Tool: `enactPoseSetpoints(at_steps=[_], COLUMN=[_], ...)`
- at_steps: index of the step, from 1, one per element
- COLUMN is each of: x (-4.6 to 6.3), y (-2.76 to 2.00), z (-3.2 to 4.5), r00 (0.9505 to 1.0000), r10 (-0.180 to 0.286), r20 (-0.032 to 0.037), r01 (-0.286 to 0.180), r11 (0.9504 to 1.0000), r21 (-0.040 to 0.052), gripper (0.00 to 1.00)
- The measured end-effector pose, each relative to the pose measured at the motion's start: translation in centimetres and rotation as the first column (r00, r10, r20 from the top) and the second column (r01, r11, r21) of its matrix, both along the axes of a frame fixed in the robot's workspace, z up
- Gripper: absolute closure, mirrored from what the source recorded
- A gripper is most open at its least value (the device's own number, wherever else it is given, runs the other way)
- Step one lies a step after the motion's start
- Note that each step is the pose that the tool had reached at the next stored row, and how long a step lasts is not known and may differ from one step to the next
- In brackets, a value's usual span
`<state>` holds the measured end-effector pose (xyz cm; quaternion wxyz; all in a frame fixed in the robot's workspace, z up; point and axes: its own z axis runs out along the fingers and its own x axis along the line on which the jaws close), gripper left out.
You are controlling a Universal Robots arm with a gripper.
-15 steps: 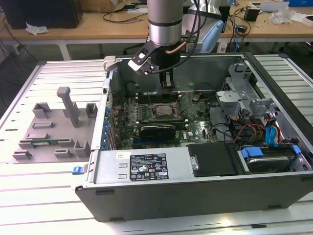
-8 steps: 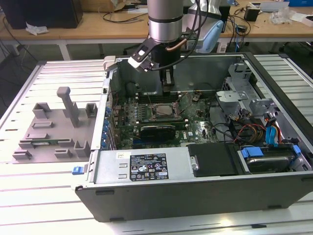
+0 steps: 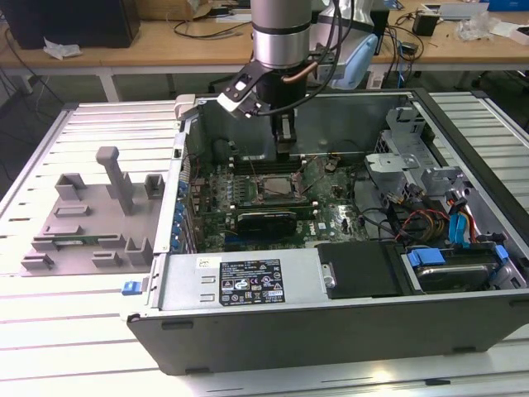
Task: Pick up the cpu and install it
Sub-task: 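Close the cpu cover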
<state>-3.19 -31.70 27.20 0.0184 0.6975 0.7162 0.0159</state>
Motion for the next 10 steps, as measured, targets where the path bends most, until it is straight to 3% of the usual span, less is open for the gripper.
enactPoseSetpoints(at_steps=[7, 10], x=[1.0, 2.0], y=[0.0, 0.0], z=[0.0, -0.01], r00=[1.0, 1.0], r10=[0.0, 0.0], r20=[0.0001, 0.0001], r01=[0.0, 0.0], r11=[1.0, 1.0], r21=[0.0001, 0.0002], gripper=[0.89, 0.89])
